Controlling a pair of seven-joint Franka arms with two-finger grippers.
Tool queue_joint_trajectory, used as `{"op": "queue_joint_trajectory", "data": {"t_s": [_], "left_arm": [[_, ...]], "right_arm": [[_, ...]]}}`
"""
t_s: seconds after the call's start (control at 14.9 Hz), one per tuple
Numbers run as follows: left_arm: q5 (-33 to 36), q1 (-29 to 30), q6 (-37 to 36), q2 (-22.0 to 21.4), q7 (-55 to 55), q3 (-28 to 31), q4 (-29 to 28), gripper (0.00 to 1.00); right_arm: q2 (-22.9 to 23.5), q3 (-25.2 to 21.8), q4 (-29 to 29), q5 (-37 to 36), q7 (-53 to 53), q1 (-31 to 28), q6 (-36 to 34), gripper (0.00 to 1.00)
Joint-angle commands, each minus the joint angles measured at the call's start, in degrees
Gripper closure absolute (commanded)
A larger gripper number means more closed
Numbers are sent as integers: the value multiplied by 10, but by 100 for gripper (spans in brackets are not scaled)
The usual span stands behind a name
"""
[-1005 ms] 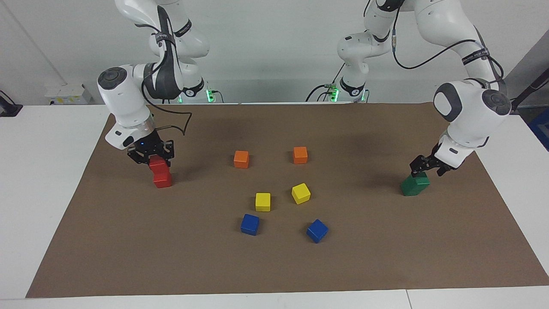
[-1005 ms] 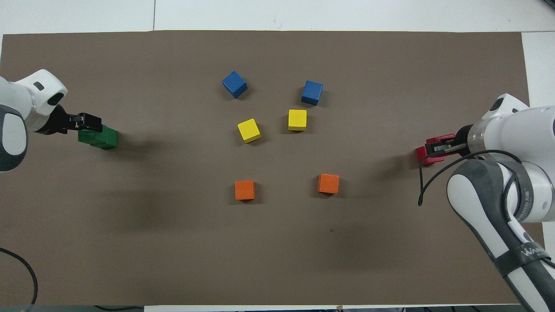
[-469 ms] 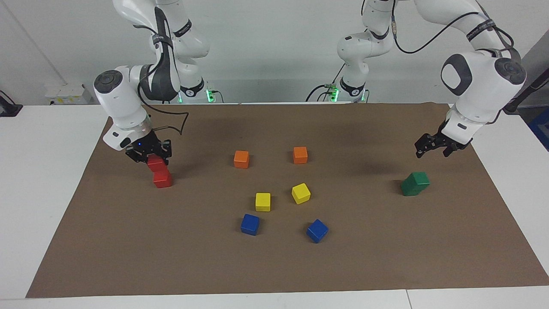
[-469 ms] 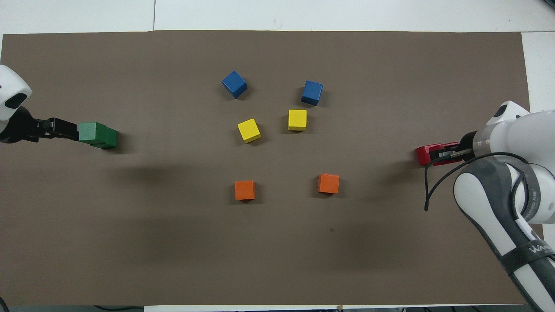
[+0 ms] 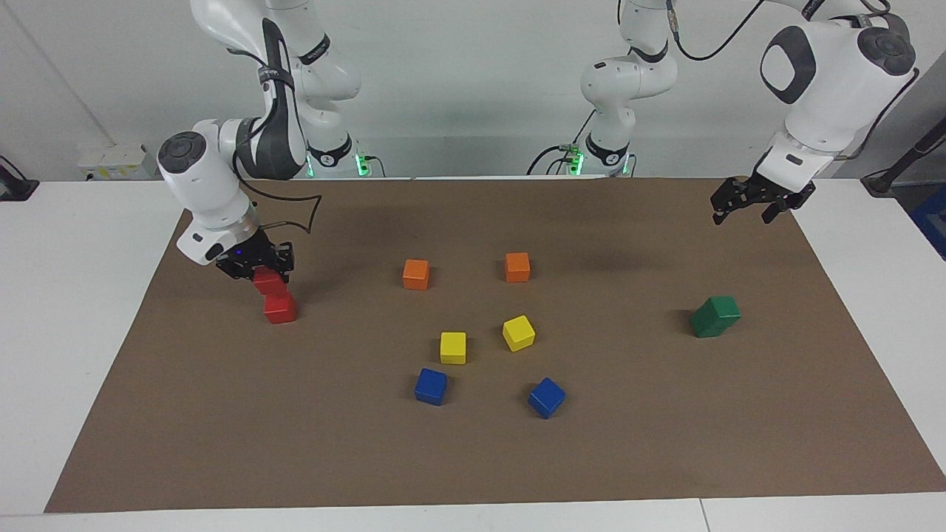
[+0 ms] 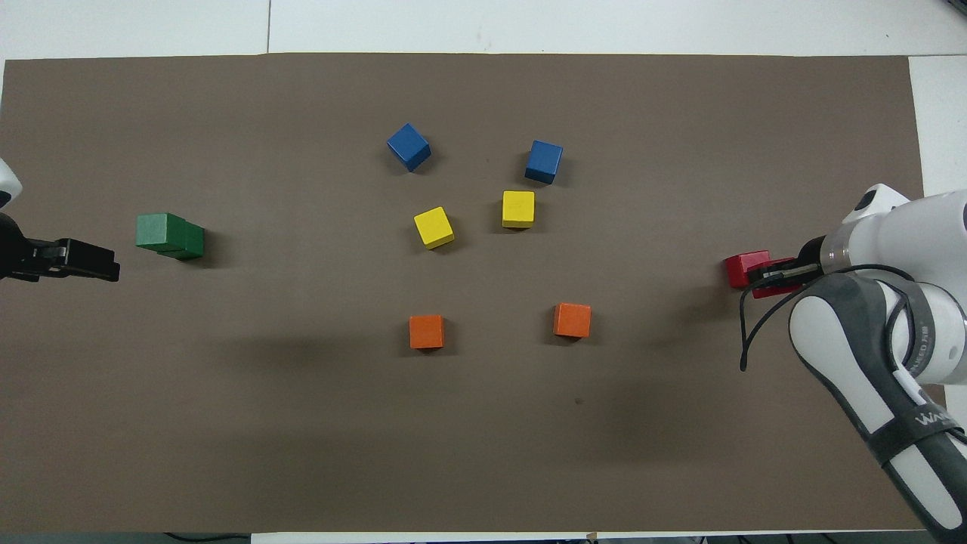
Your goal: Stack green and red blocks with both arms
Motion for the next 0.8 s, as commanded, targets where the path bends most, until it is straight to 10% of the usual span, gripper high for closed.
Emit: {"op": "queue_joint_trajectory", "data": {"t_s": [0.0, 0.74], "left_arm": [[-9, -25, -5, -13, -16, 11, -11, 0], [-24, -82, -53, 44, -45, 47, 90, 0]], "right_arm": [[13, 5, 9, 4, -7, -10, 4, 100], [39, 5, 31, -20, -6, -13, 18, 100]]}}
